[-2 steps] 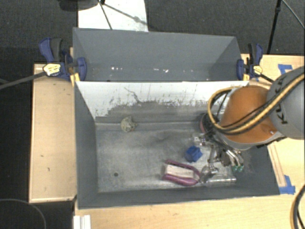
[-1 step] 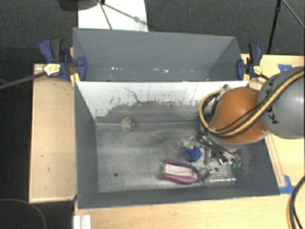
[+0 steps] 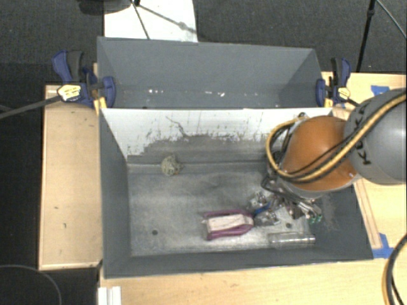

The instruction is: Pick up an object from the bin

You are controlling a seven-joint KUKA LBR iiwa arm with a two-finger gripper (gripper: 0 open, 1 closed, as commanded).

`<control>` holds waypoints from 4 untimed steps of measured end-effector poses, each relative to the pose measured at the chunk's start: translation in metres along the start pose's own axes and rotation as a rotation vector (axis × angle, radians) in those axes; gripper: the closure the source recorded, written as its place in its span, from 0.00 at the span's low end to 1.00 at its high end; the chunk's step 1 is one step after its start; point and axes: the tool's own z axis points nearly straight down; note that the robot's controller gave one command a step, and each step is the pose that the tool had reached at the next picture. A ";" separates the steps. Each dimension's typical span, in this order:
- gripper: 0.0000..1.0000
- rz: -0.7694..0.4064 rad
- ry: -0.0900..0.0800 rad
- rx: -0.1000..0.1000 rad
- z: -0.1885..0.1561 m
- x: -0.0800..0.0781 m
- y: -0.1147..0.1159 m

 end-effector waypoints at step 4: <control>0.00 -0.942 -0.006 0.000 -0.028 -0.019 0.079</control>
Offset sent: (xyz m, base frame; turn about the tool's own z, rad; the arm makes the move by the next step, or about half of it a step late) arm 0.0085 -0.0220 0.1605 -0.2023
